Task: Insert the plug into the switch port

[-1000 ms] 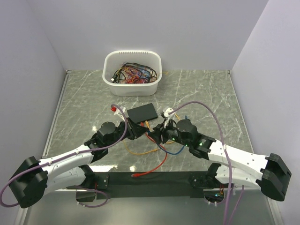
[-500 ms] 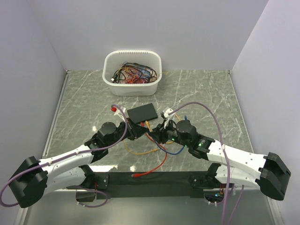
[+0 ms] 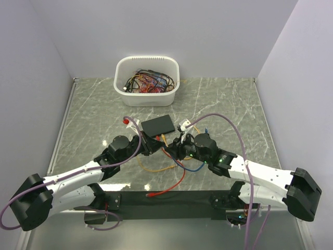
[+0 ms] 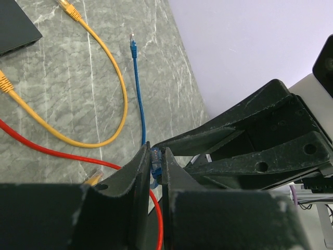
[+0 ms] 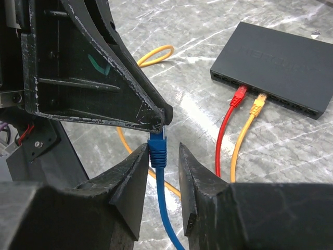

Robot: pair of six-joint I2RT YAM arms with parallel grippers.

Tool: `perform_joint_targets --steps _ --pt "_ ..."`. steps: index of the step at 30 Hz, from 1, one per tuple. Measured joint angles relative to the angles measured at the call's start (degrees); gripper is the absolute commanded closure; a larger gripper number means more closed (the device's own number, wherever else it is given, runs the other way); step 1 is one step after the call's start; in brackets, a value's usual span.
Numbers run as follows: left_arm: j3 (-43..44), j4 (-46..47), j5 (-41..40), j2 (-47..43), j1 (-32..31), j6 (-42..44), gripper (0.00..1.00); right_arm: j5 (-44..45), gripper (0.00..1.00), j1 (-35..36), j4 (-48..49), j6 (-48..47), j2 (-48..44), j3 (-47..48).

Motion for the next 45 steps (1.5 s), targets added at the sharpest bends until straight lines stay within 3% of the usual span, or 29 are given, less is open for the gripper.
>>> perform_joint_targets --steps 11,14,18,20,25,28,29,32,35,40,45 --pt "0.02 -0.07 -0.28 0.00 0.00 0.24 0.99 -0.83 0.72 0.00 0.04 0.00 1.14 0.00" --pt "0.02 -0.07 -0.42 0.00 0.00 0.24 0.99 -0.87 0.78 0.04 0.17 0.02 1.14 0.02" --pt "0.02 -0.07 -0.48 0.00 0.00 0.24 0.98 -0.90 0.96 0.11 0.26 -0.09 1.14 0.00" --pt "0.07 -0.09 -0.50 0.00 0.00 0.28 0.95 -0.81 1.00 0.11 0.26 0.00 1.14 0.02" --pt "1.55 -2.29 -1.53 0.63 -0.11 1.46 0.78 0.48 1.00 0.17 -0.09 0.24 1.33 0.20" --pt "3.56 -5.27 -3.50 1.51 -0.20 3.43 0.62 2.58 1.00 0.15 -0.61 0.50 2.45 1.07" --pt "4.17 -6.29 -4.33 1.64 -0.20 4.09 0.47 3.50 1.00 0.15 -0.90 0.68 2.84 1.27" --pt "5.64 -9.14 -7.67 1.64 -0.15 6.34 0.23 6.62 1.00 0.09 -2.80 1.25 4.11 2.01" --pt "7.15 -11.87 -11.87 1.66 0.81 8.83 0.09 9.86 1.00 -0.52 -5.60 2.01 6.14 4.04" --pt "8.17 -11.87 -18.73 2.82 5.73 11.65 0.06 13.73 1.00 -2.56 -9.29 3.50 10.67 7.80" --pt "5.01 -0.96 -18.64 6.58 12.33 15.45 0.02 15.15 1.00 -3.48 -11.69 4.55 14.78 9.90"
